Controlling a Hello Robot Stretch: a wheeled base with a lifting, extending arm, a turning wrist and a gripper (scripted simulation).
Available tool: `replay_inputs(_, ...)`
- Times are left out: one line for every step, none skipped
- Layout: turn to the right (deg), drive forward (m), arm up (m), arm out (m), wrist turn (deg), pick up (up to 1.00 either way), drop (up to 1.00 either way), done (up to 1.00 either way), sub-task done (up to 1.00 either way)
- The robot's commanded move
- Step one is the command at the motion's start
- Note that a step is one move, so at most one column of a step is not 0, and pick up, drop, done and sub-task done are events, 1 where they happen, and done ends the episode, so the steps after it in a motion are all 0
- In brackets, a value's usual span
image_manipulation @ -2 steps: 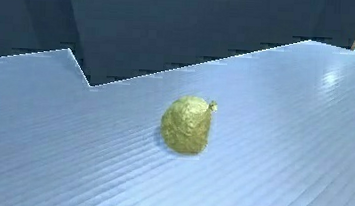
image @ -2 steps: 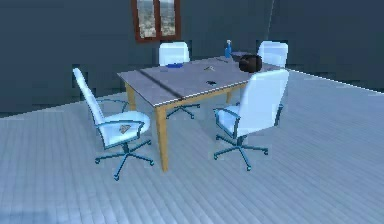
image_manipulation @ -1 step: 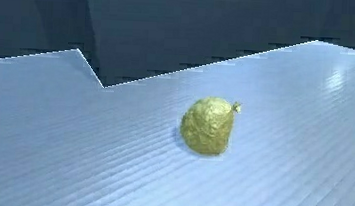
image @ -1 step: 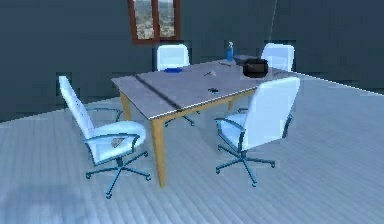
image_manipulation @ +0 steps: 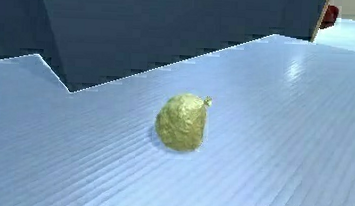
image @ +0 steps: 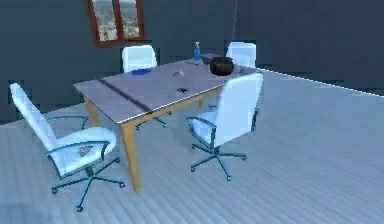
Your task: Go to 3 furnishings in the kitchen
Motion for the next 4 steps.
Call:
replay_inputs(0.0,0.6,0.0,0.0,0.0,0.0,0.0,0.0,0.0)
replay_inputs(12.0,0.0,0.0,0.0,0.0,0.0,0.0,0.0,0.0)
replay_inputs(0.0,0.0,0.0,0.0,0.0,0.0,0.0,0.0,1.0)
replay_inputs(-18.0,0.0,0.0,0.0,0.0,0.0,0.0,0.0,0.0)
